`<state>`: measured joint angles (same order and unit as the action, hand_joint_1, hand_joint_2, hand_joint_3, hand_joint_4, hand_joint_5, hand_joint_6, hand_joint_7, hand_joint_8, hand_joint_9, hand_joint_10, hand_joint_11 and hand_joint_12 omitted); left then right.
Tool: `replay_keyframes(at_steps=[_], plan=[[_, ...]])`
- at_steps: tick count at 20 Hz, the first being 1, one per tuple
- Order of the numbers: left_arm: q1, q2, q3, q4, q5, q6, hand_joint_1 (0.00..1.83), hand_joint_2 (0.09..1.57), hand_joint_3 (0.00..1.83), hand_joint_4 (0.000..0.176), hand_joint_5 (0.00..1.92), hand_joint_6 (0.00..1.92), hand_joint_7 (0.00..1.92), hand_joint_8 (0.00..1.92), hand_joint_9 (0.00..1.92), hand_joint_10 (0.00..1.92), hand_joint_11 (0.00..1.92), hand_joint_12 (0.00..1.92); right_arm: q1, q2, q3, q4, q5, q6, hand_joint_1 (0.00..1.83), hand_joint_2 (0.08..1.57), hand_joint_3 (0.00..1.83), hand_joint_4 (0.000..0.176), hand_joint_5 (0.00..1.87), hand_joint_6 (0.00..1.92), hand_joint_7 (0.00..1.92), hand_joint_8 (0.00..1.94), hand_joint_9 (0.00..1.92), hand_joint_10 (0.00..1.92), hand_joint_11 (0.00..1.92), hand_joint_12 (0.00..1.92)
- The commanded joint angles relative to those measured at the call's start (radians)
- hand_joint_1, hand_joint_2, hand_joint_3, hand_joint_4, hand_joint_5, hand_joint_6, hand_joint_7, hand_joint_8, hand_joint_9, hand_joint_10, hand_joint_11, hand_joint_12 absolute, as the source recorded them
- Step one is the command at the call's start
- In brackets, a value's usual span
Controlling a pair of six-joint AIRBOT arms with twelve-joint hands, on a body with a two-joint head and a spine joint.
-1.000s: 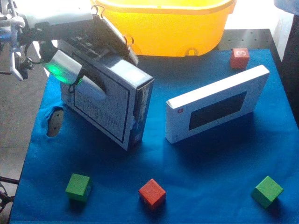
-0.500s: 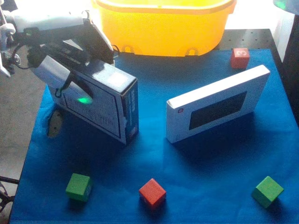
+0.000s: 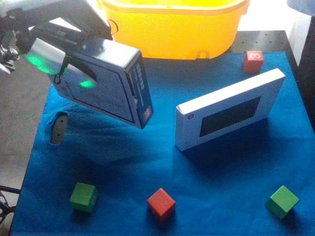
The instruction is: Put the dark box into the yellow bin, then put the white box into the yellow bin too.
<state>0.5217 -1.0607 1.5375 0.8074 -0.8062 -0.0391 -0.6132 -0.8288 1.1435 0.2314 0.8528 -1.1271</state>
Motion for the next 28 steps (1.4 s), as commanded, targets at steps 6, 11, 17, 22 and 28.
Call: replay_keyframes(at_steps=[6,11,17,22,28], plan=[[-0.122,0.018,0.006,-0.118,-0.137,0.022,1.36,1.07,0.0,0.0,1.13,0.8,1.08,0.82,0.9,1.0,0.48,1.09,0.017,-0.006,0.011,0.001,0.12,0.0,0.21,1.0,0.0,0.0,0.56,0.0,0.54,0.0,0.45,0.0,0.26,0.21],[-0.245,0.021,0.022,-0.105,-0.11,0.047,1.3,1.04,0.0,0.0,1.17,0.8,1.14,0.58,0.99,0.47,0.81,0.81,0.018,-0.02,0.017,0.0,0.12,0.0,0.24,0.99,0.0,0.0,0.54,0.0,0.52,0.0,0.44,0.0,0.23,0.21],[-0.316,-0.006,0.055,-0.115,-0.073,0.087,1.25,1.11,0.0,0.0,1.05,1.03,0.91,0.93,0.89,0.02,0.42,0.9,0.018,-0.044,0.029,0.0,0.12,0.0,0.2,1.02,0.01,0.0,0.53,0.0,0.53,0.0,0.45,0.0,0.23,0.24],[-0.361,-0.039,0.086,-0.126,-0.054,0.129,1.18,1.14,0.0,0.0,0.82,1.11,0.76,0.16,0.8,0.0,0.27,1.15,0.025,-0.064,0.038,-0.003,0.12,0.0,0.2,1.05,0.0,0.0,0.53,0.0,0.52,0.0,0.43,0.0,0.11,0.53],[-0.347,-0.168,0.197,-0.165,-0.051,0.169,1.06,1.12,0.0,0.026,0.94,1.02,0.66,0.01,0.44,0.0,0.0,0.8,0.037,-0.083,0.043,-0.028,0.121,0.0,0.2,1.1,0.0,0.0,0.53,0.0,0.53,0.0,0.47,0.01,0.09,0.66]])
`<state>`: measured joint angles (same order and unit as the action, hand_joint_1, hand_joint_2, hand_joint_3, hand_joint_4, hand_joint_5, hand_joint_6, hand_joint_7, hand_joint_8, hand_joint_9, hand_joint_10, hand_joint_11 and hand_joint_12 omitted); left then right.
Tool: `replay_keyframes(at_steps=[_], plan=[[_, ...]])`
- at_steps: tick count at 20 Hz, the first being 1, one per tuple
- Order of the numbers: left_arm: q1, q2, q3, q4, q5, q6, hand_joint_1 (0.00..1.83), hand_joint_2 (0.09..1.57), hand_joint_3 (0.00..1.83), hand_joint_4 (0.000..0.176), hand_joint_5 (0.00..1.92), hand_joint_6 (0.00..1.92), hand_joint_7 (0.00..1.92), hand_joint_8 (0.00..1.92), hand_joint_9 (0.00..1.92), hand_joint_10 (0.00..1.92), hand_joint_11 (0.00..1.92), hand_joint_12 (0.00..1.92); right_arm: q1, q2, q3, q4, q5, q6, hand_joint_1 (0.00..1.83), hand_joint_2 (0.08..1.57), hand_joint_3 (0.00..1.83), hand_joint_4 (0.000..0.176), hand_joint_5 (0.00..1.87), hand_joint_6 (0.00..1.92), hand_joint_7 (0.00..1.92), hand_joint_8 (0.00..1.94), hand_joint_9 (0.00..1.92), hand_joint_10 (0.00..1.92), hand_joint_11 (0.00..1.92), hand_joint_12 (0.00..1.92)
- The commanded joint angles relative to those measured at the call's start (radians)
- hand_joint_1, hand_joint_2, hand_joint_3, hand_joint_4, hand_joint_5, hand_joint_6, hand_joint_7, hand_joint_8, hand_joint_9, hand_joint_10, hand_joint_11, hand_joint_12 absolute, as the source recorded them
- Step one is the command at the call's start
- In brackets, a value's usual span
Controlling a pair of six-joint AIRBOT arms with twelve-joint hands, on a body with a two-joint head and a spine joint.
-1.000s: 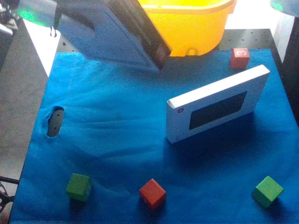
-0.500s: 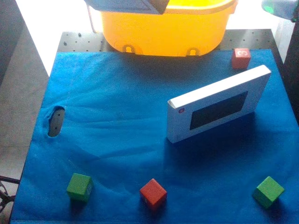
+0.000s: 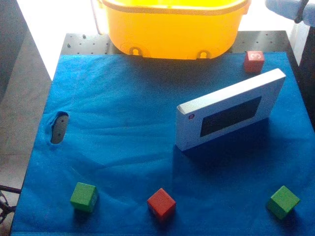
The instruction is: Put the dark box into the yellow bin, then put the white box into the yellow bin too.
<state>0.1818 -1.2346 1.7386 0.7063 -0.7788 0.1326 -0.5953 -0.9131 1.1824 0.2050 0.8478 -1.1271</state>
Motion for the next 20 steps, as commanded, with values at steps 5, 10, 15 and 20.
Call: replay_keyframes(at_steps=[5,10,15,20], plan=[[0.051,-0.083,0.113,-0.148,-0.063,0.005,1.23,0.99,0.0,0.0,1.31,0.35,1.23,1.05,1.14,1.28,0.84,1.74,0.051,-0.015,0.004,-0.044,0.125,0.01,0.23,1.09,0.0,0.0,0.54,0.0,0.54,0.0,0.48,0.0,0.01,0.8],[0.06,-0.11,0.167,-0.171,-0.015,0.001,1.29,0.97,0.0,0.023,1.38,0.24,1.45,0.18,1.31,1.86,1.35,1.92,0.079,-0.016,0.003,-0.08,0.125,0.055,0.15,1.07,0.0,0.0,0.55,0.0,0.53,0.0,0.5,0.0,0.13,0.67],[0.059,-0.117,0.169,-0.173,-0.013,-0.003,1.29,0.97,0.0,0.0,1.44,0.03,1.4,0.33,1.29,1.35,1.25,1.65,0.088,-0.016,-0.003,-0.092,0.126,0.061,0.19,1.03,0.0,0.0,0.56,0.0,0.54,0.0,0.52,0.01,0.14,0.64],[0.059,-0.125,0.168,-0.157,-0.007,-0.007,1.27,1.0,0.0,0.029,1.29,0.43,1.22,0.6,1.15,1.0,1.05,1.42,0.088,-0.017,-0.004,-0.092,0.126,0.063,0.24,1.01,0.0,0.0,0.55,0.0,0.53,0.0,0.5,0.0,0.11,0.64]])
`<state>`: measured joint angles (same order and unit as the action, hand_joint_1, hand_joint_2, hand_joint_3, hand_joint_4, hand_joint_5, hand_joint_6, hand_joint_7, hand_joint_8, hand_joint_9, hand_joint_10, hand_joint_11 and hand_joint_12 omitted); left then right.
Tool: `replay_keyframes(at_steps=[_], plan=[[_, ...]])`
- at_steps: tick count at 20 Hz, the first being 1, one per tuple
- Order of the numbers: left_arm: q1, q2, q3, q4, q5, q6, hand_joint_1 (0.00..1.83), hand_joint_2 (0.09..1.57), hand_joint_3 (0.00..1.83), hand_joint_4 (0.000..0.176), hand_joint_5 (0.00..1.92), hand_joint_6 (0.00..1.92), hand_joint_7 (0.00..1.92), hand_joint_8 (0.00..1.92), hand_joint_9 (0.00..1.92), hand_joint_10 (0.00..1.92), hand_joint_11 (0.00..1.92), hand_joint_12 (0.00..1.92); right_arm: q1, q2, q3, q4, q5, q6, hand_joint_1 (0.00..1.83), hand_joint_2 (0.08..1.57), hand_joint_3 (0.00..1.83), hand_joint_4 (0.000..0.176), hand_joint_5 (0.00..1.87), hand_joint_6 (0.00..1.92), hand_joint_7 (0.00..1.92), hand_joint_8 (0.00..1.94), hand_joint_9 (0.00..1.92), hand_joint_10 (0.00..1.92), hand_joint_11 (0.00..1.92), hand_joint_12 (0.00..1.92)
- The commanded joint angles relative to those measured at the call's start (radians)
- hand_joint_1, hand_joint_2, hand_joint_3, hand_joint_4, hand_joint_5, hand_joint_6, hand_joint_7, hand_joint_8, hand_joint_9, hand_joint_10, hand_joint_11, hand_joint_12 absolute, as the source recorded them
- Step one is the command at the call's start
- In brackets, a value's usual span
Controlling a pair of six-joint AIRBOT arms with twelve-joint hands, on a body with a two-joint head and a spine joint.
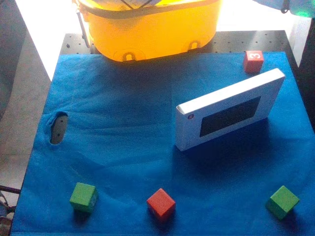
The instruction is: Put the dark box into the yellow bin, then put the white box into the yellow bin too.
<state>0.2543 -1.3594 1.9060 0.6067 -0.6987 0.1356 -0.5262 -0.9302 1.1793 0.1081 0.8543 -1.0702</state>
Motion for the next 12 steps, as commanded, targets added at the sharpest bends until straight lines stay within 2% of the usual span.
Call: replay_keyframes(at_steps=[1,2,3,4,5,6,7,8,9,10,11,12], plan=[[-0.014,-0.001,0.0,-0.048,-0.082,-0.01,1.37,0.95,0.0,0.0,1.01,0.12,0.88,0.39,0.92,0.56,0.73,0.96,0.019,0.001,-0.002,0.004,0.119,0.006,0.24,1.0,0.0,0.0,0.53,0.0,0.53,0.0,0.51,0.01,0.13,0.65],[-0.014,-0.001,-0.001,-0.046,-0.081,-0.011,1.37,0.89,0.0,0.0,0.84,0.03,0.75,0.13,0.72,0.19,0.52,0.56,0.019,0.001,-0.002,0.004,0.119,0.006,0.24,0.98,0.0,0.0,0.53,0.0,0.54,0.0,0.51,0.0,0.12,0.66],[-0.014,-0.002,0.0,-0.045,-0.078,-0.011,1.25,0.83,0.0,0.0,0.56,0.0,0.46,0.02,0.37,0.04,0.24,0.26,0.019,0.001,-0.003,0.004,0.119,0.006,0.24,0.97,0.0,0.0,0.53,0.0,0.53,0.0,0.5,0.0,0.12,0.66],[-0.015,-0.003,0.001,-0.045,-0.071,-0.011,1.17,0.78,0.0,0.057,0.43,0.0,0.31,0.0,0.2,0.01,0.14,0.12,0.019,0.001,-0.003,0.004,0.119,0.006,0.24,0.97,0.0,0.0,0.53,0.0,0.53,0.0,0.5,0.0,0.12,0.66],[-0.015,-0.003,0.002,-0.044,-0.066,-0.011,1.15,0.74,0.0,0.106,0.33,0.0,0.21,0.0,0.13,0.0,0.1,0.08,0.019,0.001,-0.004,0.003,0.119,0.006,0.25,0.96,0.0,0.0,0.52,0.0,0.52,0.0,0.5,0.0,0.11,0.66],[-0.015,-0.003,0.002,-0.043,-0.065,-0.011,1.12,0.73,0.0,0.11,0.28,0.0,0.18,0.0,0.11,0.0,0.1,0.07,0.019,0.001,-0.005,0.003,0.119,0.006,0.26,0.96,0.0,0.0,0.51,0.0,0.51,0.0,0.49,0.0,0.11,0.65],[-0.015,-0.003,0.002,-0.041,-0.065,-0.011,1.12,0.73,0.0,0.124,0.25,0.0,0.16,0.0,0.11,0.0,0.09,0.07,0.019,0.0,-0.005,0.003,0.119,0.006,0.27,0.95,0.0,0.0,0.5,0.0,0.5,0.0,0.49,0.0,0.11,0.66],[-0.015,-0.003,0.002,-0.041,-0.064,-0.011,1.12,0.73,0.0,0.124,0.25,0.0,0.16,0.0,0.11,0.0,0.09,0.07,0.019,0.0,-0.005,0.003,0.119,0.006,0.27,0.95,0.0,0.0,0.5,0.0,0.5,0.0,0.49,0.0,0.11,0.66],[-0.015,-0.003,0.002,-0.041,-0.064,-0.011,1.09,0.72,0.0,0.152,0.23,0.0,0.15,0.0,0.1,0.0,0.09,0.07,0.019,0.0,-0.006,0.003,0.119,0.006,0.25,0.97,0.0,0.0,0.5,0.0,0.51,0.01,0.5,0.0,0.12,0.66],[-0.015,-0.003,0.002,-0.041,-0.062,-0.011,1.07,0.71,0.0,0.153,0.22,0.0,0.14,0.0,0.09,0.0,0.1,0.07,0.019,0.0,-0.006,0.003,0.119,0.006,0.23,0.94,0.0,0.0,0.53,0.0,0.56,0.0,0.53,0.0,0.17,0.61],[-0.015,-0.003,0.001,-0.041,-0.061,-0.011,1.05,0.71,0.0,0.146,0.22,0.0,0.14,0.0,0.1,0.0,0.11,0.08,0.019,0.0,-0.007,0.003,0.119,0.006,0.23,0.94,0.0,0.0,0.54,0.0,0.57,0.0,0.53,0.0,0.18,0.6],[-0.014,-0.002,0.001,-0.041,-0.061,-0.014,1.06,0.73,0.0,0.159,0.22,0.0,0.14,0.0,0.08,0.0,0.1,0.07,0.019,0.0,-0.01,0.001,0.119,0.006,0.21,0.92,0.0,0.0,0.54,0.0,0.57,0.0,0.52,0.0,0.24,0.46]])
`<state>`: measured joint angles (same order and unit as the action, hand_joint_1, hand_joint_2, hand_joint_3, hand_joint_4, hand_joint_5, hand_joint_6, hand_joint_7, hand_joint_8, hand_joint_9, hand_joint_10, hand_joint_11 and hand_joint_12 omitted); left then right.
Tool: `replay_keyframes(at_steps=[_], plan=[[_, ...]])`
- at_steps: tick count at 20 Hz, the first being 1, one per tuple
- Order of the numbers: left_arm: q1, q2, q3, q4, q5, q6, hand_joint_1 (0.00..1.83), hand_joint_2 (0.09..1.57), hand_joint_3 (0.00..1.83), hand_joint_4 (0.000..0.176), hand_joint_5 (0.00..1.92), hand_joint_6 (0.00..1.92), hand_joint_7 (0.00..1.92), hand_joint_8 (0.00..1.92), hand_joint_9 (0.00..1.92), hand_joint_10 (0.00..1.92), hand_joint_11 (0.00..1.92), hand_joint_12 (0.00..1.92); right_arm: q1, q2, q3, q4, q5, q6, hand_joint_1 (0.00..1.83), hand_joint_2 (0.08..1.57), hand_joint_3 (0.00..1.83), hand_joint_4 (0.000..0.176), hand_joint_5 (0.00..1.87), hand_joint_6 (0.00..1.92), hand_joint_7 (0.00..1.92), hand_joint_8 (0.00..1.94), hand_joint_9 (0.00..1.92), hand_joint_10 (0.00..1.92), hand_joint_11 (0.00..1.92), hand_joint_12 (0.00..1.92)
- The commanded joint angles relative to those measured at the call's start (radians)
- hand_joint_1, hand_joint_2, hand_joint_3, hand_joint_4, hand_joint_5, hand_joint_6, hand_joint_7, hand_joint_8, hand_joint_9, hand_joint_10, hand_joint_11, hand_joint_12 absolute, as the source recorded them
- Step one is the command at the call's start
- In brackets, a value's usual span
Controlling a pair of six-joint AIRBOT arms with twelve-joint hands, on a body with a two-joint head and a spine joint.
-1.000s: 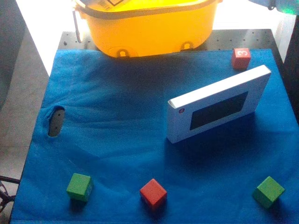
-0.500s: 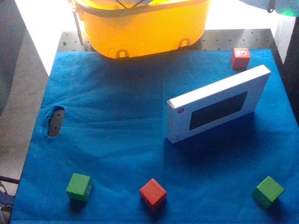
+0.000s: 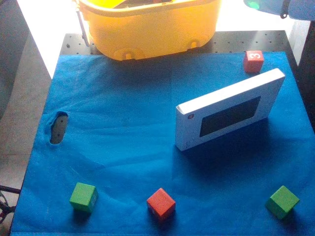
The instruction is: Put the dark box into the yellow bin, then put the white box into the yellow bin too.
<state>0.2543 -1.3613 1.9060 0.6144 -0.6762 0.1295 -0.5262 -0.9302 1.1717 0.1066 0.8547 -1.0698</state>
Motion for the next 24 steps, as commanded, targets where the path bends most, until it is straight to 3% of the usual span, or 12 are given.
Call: replay_keyframes(at_steps=[1,6,7,9,11,14,16,18,20,21,22,24], plan=[[-0.014,0.002,0.0,-0.048,-0.083,-0.01,1.07,0.74,0.0,0.157,0.23,0.0,0.13,0.0,0.08,0.0,0.1,0.07,0.019,0.0,-0.007,0.001,0.119,0.006,0.23,0.93,0.0,0.0,0.53,0.0,0.56,0.0,0.51,0.0,0.25,0.44],[-0.006,0.036,-0.015,-0.05,-0.081,-0.034,1.09,0.76,0.01,0.165,0.21,0.0,0.08,0.0,0.03,0.0,0.05,0.05,0.016,0.019,-0.05,0.001,0.118,0.006,0.3,0.92,0.0,0.0,0.4,0.0,0.47,0.0,0.43,0.0,0.2,0.4],[-0.004,0.045,-0.02,-0.053,-0.081,-0.038,1.08,0.74,0.0,0.134,0.24,0.01,0.1,0.01,0.05,0.01,0.08,0.05,0.011,0.024,-0.061,0.001,0.118,0.006,0.35,0.89,0.0,0.0,0.37,0.0,0.44,0.0,0.38,0.0,0.16,0.37],[0.002,0.056,-0.028,-0.056,-0.081,-0.038,1.09,0.75,0.0,0.136,0.25,0.01,0.11,0.01,0.06,0.01,0.06,0.05,-0.002,0.037,-0.084,0.0,0.119,0.008,0.36,0.88,0.0,0.0,0.35,0.0,0.42,0.0,0.35,0.0,0.14,0.37],[0.013,0.065,-0.034,-0.065,-0.085,-0.038,1.13,0.75,0.0,0.176,0.27,0.02,0.11,0.01,0.07,0.01,0.05,0.04,-0.027,0.05,-0.099,-0.003,0.119,0.041,0.39,0.9,0.0,0.001,0.24,0.0,0.34,0.0,0.26,0.0,0.05,0.34],[0.026,0.092,-0.053,-0.068,-0.081,-0.038,1.19,0.78,0.01,0.148,0.29,0.02,0.11,0.0,0.07,0.0,0.01,0.02,-0.076,0.056,-0.109,-0.004,0.119,0.098,0.38,0.91,0.0,0.0,0.16,0.0,0.3,0.0,0.23,0.0,0.01,0.41],[0.033,0.112,-0.073,-0.072,-0.084,-0.038,1.19,0.76,0.0,0.168,0.31,0.02,0.11,0.0,0.04,0.0,0.01,0.02,-0.102,0.061,-0.124,-0.004,0.118,0.1,0.42,0.87,0.0,0.0,0.17,0.0,0.3,0.0,0.24,0.0,0.0,0.45],[0.042,0.13,-0.092,-0.082,-0.097,-0.035,1.19,0.72,0.0,0.161,0.38,0.01,0.15,0.0,0.1,0.01,0.07,0.05,-0.129,0.065,-0.137,-0.004,0.118,0.1,0.46,0.84,0.0,0.018,0.18,0.0,0.28,0.0,0.22,0.0,0.0,0.42],[0.045,0.14,-0.103,-0.086,-0.1,-0.028,1.1,0.73,0.0,0.116,0.34,0.0,0.16,0.0,0.15,0.02,0.11,0.06,-0.149,0.063,-0.144,-0.004,0.118,0.105,0.43,0.79,0.0,0.013,0.16,0.0,0.27,0.01,0.23,0.01,0.05,0.38],[0.049,0.143,-0.107,-0.086,-0.102,-0.027,1.04,0.72,0.0,0.164,0.29,0.0,0.14,0.0,0.1,0.0,0.06,0.04,-0.161,0.063,-0.147,-0.005,0.118,0.108,0.37,0.79,0.0,0.009,0.16,0.0,0.28,0.01,0.25,0.02,0.09,0.4],[0.051,0.143,-0.109,-0.086,-0.105,-0.027,1.03,0.73,0.0,0.174,0.28,0.0,0.11,0.0,0.07,0.0,0.06,0.04,-0.171,0.062,-0.149,-0.008,0.118,0.112,0.36,0.8,0.0,0.018,0.16,0.0,0.28,0.01,0.25,0.02,0.07,0.39],[0.06,0.144,-0.11,-0.095,-0.117,-0.026,1.05,0.71,0.0,0.121,0.28,0.0,0.11,0.0,0.08,0.01,0.06,0.04,-0.193,0.06,-0.154,-0.017,0.118,0.114,0.4,0.78,0.0,0.018,0.18,0.01,0.28,0.01,0.24,0.01,0.05,0.39]])
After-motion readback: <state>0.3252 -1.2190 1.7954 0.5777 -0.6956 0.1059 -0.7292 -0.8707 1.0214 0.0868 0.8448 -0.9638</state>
